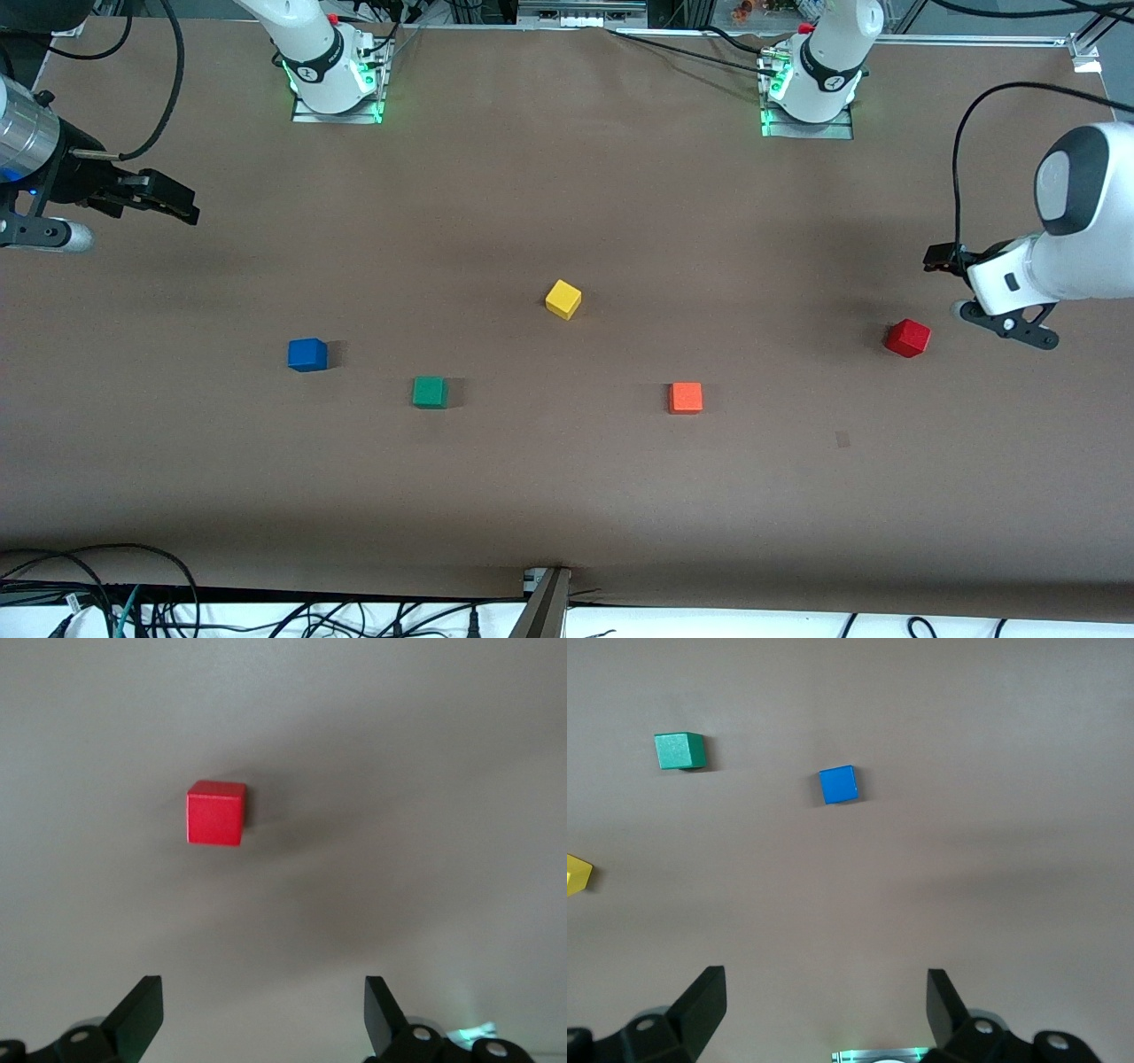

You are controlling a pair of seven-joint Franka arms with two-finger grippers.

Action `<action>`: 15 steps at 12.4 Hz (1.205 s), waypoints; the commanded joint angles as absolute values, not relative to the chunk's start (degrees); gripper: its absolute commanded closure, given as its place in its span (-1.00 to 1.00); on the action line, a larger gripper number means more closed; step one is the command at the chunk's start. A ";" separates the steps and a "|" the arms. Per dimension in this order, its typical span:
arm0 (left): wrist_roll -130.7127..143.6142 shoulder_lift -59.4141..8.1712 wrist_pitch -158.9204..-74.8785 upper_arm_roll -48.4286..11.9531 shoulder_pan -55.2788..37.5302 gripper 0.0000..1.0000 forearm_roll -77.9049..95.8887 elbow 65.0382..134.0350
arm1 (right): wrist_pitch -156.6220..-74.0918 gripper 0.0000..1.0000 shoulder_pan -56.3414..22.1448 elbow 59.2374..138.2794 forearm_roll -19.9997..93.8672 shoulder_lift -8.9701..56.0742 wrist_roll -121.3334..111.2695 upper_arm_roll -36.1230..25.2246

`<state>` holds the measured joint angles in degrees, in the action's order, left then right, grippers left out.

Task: Pass red block to right arm, stack on blue
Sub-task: 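Move the left gripper down over the red cube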

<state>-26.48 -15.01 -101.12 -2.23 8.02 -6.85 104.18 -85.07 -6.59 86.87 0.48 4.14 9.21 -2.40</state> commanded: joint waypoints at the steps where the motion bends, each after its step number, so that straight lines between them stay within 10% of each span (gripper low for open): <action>1: -31.54 -15.82 -111.65 -2.46 11.33 -1.00 -7.82 111.41 | -84.55 -1.00 -6.50 85.69 0.62 4.57 9.14 -2.37; 9: -39.63 -22.57 -139.02 -2.64 13.53 -1.00 -7.04 120.85 | -84.55 -1.00 -6.42 85.69 0.62 4.57 9.14 -2.37; 15: -40.25 -26.19 -143.43 -3.08 15.56 -1.00 -4.57 120.06 | -84.46 -1.00 -6.42 85.69 0.62 4.57 9.14 -2.37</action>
<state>-38.25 -25.35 -142.07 -2.42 14.94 -5.89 121.10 -85.08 -6.58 86.86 0.48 4.15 9.21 -2.41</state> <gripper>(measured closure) 0.000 0.000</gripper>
